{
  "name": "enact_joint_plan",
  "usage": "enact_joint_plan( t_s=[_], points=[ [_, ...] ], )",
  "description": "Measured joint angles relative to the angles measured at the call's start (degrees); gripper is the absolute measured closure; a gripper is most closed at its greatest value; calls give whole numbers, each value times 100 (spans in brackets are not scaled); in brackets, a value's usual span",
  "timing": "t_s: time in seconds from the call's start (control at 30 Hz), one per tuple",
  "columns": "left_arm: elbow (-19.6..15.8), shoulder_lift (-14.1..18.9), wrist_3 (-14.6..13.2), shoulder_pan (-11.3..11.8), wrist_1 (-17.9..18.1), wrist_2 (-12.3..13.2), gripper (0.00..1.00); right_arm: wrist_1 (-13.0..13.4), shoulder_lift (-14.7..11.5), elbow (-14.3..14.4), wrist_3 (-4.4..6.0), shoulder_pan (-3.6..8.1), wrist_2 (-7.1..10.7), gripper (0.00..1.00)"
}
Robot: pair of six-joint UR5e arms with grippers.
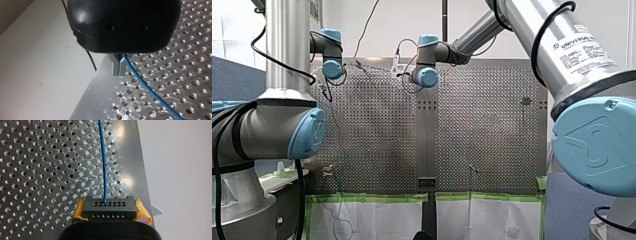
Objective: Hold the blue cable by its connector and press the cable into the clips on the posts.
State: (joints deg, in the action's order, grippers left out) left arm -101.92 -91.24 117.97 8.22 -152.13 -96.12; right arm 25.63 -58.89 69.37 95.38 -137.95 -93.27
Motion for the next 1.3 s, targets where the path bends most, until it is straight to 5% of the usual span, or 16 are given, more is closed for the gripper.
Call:
enact_joint_plan(
  t_s=[1.3],
  points=[
    [393, -405, 840, 131, 431, 432, 98, -30, 329, -625, 11, 428, 276, 100]
  ],
)
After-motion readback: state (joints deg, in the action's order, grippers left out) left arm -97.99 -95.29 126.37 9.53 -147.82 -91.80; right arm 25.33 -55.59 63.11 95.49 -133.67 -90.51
